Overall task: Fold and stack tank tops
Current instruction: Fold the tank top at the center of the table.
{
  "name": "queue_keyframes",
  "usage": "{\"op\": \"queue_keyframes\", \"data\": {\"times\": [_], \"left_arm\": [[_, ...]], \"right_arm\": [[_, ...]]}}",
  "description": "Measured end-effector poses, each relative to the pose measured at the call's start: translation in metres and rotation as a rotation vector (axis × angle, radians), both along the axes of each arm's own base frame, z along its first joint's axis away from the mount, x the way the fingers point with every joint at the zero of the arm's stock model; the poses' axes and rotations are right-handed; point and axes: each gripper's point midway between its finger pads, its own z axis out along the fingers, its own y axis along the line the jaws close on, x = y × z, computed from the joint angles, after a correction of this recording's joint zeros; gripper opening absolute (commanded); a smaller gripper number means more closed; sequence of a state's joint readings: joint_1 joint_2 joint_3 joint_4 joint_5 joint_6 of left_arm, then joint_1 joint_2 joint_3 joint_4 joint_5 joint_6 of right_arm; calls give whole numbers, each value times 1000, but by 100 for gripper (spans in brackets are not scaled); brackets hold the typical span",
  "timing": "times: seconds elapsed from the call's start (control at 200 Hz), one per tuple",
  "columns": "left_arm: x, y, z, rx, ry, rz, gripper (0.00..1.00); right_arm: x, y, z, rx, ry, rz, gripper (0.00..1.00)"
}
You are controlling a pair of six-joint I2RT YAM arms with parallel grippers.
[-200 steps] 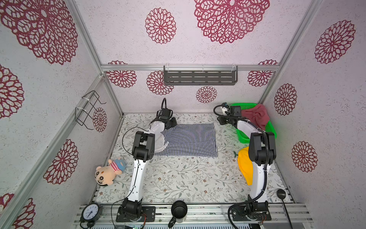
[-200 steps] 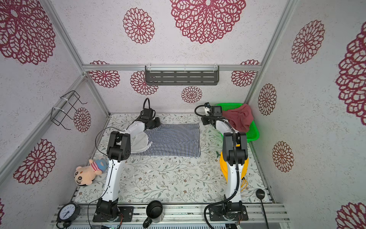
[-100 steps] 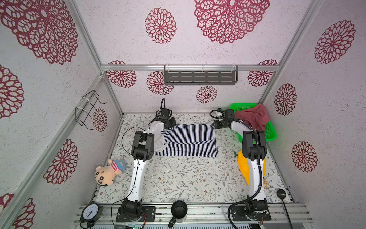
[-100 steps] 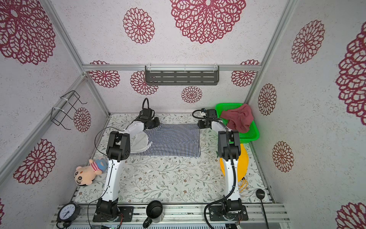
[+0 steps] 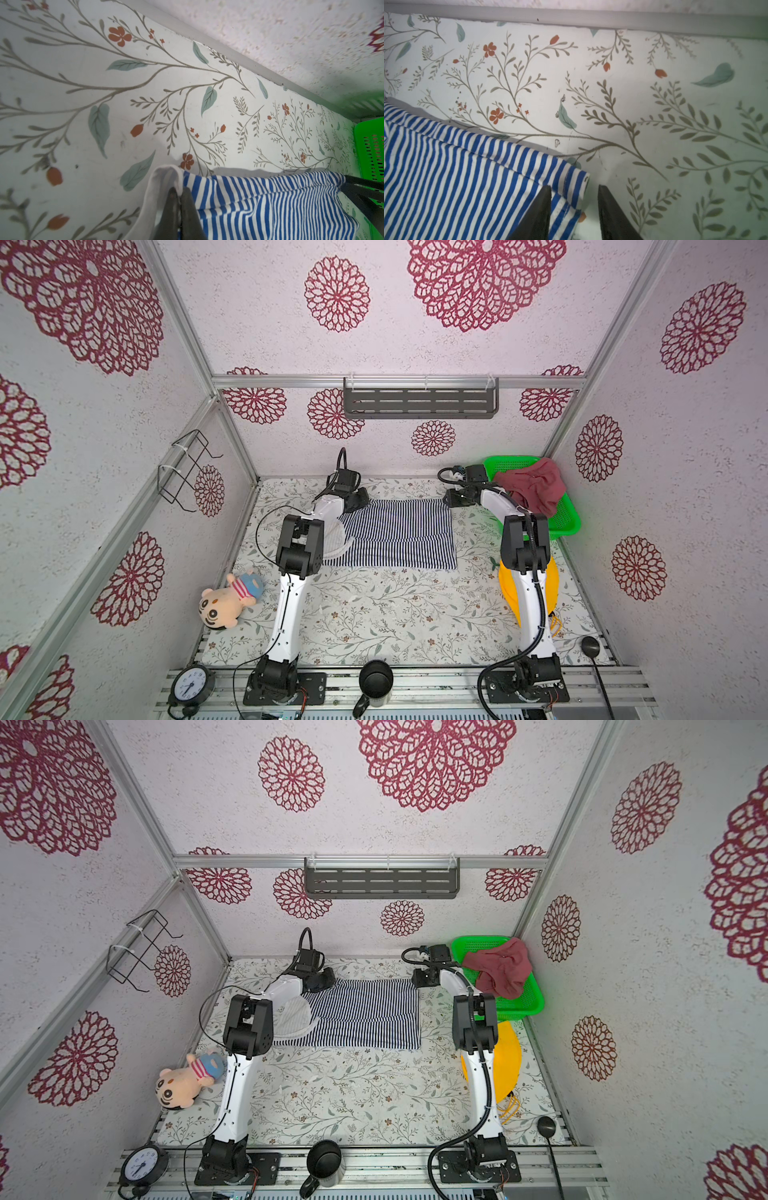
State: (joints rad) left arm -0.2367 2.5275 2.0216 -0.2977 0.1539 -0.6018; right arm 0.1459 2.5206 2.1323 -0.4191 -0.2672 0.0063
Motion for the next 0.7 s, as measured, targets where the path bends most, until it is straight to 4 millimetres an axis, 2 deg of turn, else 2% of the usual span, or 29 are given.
{"op": "queue_keyframes", "data": {"times": [0.195, 0.33, 0.43, 0.701], "left_arm": [[-3, 0, -5, -2, 9, 0, 0], [-3, 0, -6, -5, 10, 0, 0], [-3, 0, -6, -7, 9, -1, 0], [-3, -1, -5, -12, 8, -1, 0]], "right_arm": [[7, 4, -1, 9, 3, -8, 34], [5, 6, -2, 12, 13, -10, 17], [4, 8, -2, 9, 12, -3, 0], [4, 13, -5, -14, -52, 83, 0]]}}
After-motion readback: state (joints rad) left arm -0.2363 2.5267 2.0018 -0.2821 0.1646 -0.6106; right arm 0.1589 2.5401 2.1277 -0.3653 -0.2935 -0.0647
